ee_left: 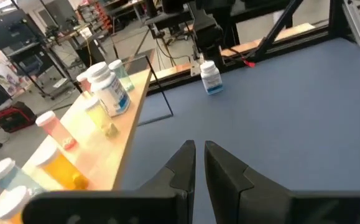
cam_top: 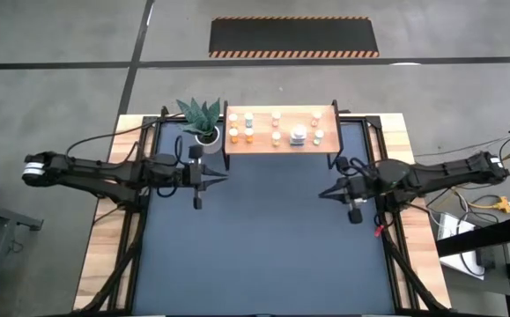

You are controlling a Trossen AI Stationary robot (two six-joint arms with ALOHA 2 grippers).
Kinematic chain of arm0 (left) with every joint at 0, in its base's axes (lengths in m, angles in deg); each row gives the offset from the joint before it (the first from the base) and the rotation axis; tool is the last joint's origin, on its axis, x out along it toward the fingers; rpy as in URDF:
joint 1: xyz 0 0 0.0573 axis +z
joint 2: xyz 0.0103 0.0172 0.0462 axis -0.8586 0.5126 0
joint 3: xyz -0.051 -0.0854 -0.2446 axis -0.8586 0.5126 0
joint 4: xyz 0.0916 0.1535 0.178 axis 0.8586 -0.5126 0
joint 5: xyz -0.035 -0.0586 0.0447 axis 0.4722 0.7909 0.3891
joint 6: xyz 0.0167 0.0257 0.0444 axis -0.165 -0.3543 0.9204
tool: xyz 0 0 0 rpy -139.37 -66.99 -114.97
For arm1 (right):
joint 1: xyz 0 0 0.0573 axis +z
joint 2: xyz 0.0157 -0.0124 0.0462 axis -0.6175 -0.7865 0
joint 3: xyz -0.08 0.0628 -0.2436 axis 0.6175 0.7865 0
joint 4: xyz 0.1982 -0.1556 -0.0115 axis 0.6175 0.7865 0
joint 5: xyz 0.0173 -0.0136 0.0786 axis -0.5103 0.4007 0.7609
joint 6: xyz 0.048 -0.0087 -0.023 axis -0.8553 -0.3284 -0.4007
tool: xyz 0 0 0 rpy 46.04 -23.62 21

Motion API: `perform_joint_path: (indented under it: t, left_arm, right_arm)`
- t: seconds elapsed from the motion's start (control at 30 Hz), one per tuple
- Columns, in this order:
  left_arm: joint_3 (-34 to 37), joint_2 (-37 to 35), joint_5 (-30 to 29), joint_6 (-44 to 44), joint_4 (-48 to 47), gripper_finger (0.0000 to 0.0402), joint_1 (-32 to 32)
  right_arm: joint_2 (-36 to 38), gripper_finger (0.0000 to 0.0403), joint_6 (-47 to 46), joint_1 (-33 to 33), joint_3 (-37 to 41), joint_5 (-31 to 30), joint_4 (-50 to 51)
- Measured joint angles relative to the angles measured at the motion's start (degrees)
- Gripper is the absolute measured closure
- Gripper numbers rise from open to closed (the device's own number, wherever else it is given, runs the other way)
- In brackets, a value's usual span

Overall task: Pick and place medicine bottles onto shelf by color
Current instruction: Put the white medicine bottle on the shelf

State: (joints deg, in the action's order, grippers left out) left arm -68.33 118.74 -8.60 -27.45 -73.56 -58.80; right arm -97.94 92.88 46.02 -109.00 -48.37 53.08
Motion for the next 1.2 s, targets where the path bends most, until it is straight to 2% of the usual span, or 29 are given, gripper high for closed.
perform_joint_path:
  t: [0.13,0.3,0.63,0.83,0.97,1.03,1.1,1.2]
  left_arm:
    - [0.15,-3.36,0.04,-0.73,-4.95,0.0384,-0.01]
    - [2.33,-7.28,0.11,-1.70,-4.56,0.0384,-0.02]
    - [14.45,-14.10,0.22,-5.16,8.90,0.0384,-0.02]
    - [17.64,-17.39,0.20,-7.42,12.87,0.0384,-0.02]
    - [19.04,-18.07,0.20,-7.48,14.88,0.0384,-0.02]
    - [19.55,-17.96,0.17,-8.14,17.25,0.0384,-0.01]
    - [19.67,-17.55,0.17,-9.21,19.80,0.0384,-0.02]
    - [19.28,-16.18,0.15,-9.13,21.57,0.0384,-0.02]
  right_arm:
    - [5.67,0.0394,1.04,0.00,3.42,0.11,-0.54]
    - [12.16,0.0394,3.27,-0.02,9.01,0.17,-4.79]
    - [23.99,0.0394,4.92,-0.02,16.48,0.15,-8.71]
    - [29.99,0.0394,4.02,-0.02,18.55,0.15,-8.55]
    - [30.54,0.0394,2.17,-0.02,19.27,-1.01,-9.15]
    - [29.36,0.0394,-1.03,-0.02,18.33,-5.22,-9.19]
    - [27.94,0.0394,-5.15,-0.05,15.92,-8.84,-8.02]
    - [25.09,0.0394,-10.07,-0.01,10.32,-9.16,-0.96]
